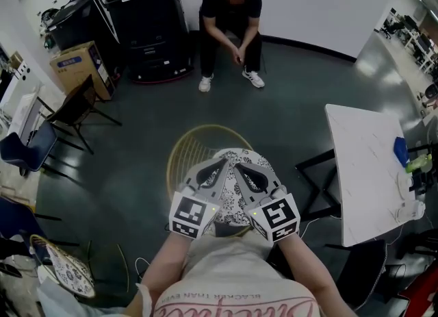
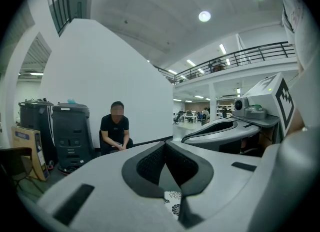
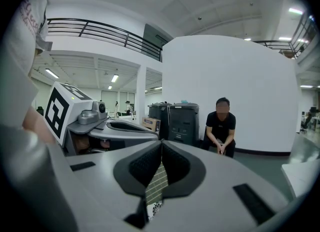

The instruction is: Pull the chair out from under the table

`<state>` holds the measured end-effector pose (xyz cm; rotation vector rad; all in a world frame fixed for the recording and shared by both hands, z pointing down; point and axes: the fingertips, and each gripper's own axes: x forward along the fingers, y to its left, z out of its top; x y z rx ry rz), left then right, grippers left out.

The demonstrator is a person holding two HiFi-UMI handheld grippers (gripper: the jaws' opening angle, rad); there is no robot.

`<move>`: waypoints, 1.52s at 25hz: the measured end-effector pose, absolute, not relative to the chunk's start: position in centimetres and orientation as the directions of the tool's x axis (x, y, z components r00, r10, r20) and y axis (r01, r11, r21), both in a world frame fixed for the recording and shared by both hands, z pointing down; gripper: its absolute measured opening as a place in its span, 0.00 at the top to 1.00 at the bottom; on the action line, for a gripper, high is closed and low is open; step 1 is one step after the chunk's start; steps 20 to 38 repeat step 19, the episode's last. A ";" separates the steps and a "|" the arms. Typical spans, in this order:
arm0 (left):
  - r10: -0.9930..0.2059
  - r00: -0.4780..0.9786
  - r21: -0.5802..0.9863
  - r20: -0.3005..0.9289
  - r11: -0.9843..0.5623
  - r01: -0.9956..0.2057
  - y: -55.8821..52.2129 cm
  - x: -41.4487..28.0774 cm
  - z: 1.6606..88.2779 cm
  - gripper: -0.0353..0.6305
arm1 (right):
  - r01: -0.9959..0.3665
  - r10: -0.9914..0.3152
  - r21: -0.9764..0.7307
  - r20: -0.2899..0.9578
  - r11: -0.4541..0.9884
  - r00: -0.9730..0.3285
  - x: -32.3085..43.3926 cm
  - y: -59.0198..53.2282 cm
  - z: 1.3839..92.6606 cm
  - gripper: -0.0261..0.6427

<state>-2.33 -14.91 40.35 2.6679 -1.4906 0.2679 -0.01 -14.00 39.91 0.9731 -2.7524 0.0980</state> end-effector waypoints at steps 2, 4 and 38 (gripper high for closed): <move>-0.838 0.515 -0.021 0.183 -0.527 -0.850 -15.0 -2.2 40.3 0.94 | -0.626 -0.611 0.010 0.227 0.780 -0.758 0.0 -14.1 39.9 0.95; -0.836 0.517 -0.018 0.180 -0.529 -0.849 -15.2 -2.0 40.1 0.94 | -0.625 -0.611 0.012 0.227 0.781 -0.759 0.1 -14.2 39.9 0.95; -0.825 0.531 -0.031 0.193 -0.546 -0.837 -15.1 -1.1 40.0 0.94 | -0.621 -0.607 0.010 0.224 0.784 -0.762 0.6 -14.1 40.0 0.95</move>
